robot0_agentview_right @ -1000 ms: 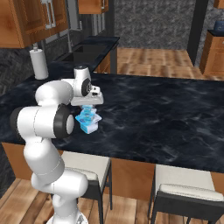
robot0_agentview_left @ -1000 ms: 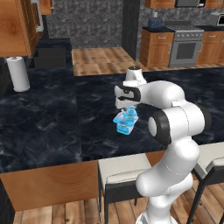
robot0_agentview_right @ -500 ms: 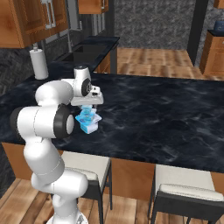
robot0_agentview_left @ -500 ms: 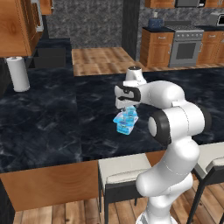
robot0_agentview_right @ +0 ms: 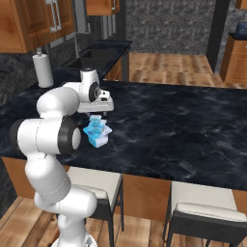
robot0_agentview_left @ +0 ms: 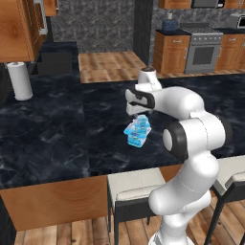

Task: Stack the yogurt containers by placing the smaller containers on top of the larger containers.

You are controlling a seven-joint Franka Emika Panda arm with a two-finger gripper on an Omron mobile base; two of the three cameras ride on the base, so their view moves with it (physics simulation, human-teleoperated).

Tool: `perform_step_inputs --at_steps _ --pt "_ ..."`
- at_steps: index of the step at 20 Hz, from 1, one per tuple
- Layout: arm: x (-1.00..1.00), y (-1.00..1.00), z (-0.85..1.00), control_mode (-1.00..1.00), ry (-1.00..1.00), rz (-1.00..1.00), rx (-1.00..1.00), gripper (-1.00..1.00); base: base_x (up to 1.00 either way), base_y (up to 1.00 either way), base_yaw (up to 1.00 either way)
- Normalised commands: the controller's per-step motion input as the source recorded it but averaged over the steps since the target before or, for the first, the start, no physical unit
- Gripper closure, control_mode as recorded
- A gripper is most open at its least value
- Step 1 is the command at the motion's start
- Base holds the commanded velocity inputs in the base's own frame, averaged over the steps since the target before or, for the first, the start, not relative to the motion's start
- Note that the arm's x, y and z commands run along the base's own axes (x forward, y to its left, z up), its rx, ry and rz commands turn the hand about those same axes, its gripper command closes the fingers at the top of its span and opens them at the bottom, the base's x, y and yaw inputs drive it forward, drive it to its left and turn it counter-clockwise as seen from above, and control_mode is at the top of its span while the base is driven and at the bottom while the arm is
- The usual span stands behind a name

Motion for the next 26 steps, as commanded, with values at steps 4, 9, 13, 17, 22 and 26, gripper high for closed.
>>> perform_step_inputs --at_steps 4,9,13,17,22,26 --pt "0.0 0.0 0.39 -1.0 -0.01 0.0 0.0 -1.0 0.0 0.0 0.0" --pt "0.0 0.0 0.45 -1.0 0.0 0.0 0.0 -1.0 0.0 0.0 0.0" --pt "-0.15 0.0 0.54 -1.0 0.0 0.0 0.0 -1.0 0.0 0.0 0.0" --pt "-0.6 -0.04 0.42 -1.0 0.0 0.0 0.0 -1.0 0.0 0.0 0.0" --pt "-0.73 -0.09 0.21 -1.0 -0.01 0.0 0.0 -1.0 0.0 0.0 0.0" --pt "-0.72 -0.11 0.27 -1.0 -0.02 0.0 0.0 -1.0 0.0 0.0 0.0"
